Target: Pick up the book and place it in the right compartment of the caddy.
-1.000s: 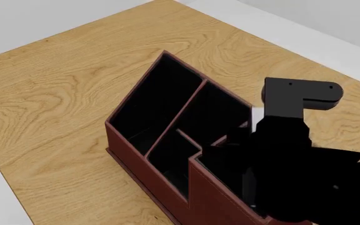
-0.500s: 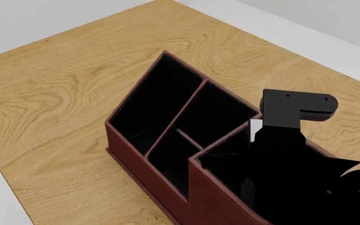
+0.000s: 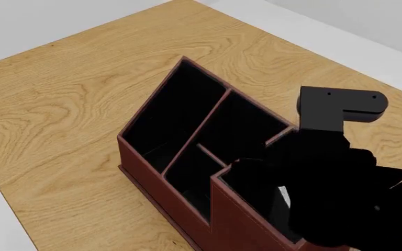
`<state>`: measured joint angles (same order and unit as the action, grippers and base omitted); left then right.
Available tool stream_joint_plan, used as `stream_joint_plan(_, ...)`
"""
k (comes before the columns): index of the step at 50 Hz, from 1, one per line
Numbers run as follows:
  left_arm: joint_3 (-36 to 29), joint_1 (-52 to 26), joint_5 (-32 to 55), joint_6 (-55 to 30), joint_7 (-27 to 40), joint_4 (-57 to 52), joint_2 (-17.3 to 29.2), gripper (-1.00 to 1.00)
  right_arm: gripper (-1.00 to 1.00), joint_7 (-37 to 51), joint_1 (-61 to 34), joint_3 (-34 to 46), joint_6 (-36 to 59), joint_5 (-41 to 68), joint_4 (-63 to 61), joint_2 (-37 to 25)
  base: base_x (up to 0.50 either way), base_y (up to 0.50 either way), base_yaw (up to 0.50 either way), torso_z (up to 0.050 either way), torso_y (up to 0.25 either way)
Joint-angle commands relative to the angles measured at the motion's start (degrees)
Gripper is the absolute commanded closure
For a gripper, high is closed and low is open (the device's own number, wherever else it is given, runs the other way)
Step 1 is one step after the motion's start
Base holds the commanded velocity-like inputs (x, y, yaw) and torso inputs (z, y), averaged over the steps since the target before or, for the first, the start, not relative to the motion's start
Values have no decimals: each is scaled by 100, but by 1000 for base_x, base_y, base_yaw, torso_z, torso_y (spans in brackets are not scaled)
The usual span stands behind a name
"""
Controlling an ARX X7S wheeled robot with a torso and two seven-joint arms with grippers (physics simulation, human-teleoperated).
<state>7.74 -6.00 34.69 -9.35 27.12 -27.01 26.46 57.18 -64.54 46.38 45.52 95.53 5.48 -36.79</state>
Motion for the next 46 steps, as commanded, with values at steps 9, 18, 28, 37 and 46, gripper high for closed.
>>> stream_joint_plan(9, 10, 15, 27, 17, 4, -10, 19, -100, -100, 458, -369, -140, 231, 349, -450, -117, 0, 0, 0, 0, 0)
stream_joint_plan(18, 11, 8, 22, 47, -5, 30, 14, -100, -100, 665, -537, -166, 353, 524, -623, -167, 0, 0, 0, 0, 0)
stream_joint_plan(28, 5, 27, 33, 22, 24, -26, 33, -100, -100, 763, -648, -233, 357, 631, -841, -195, 0, 0, 0, 0, 0)
stream_joint_plan(37, 26, 26, 61, 35, 22, -4, 39, -100, -100, 822, -751, -240, 354, 582, -1060, -167, 0, 0, 0, 0, 0)
stream_joint_plan(46, 47, 33, 93, 27, 43, -23, 50, -100, -100, 745, -697, -297, 224, 473, -1401, -152, 0, 0, 0, 0, 0)
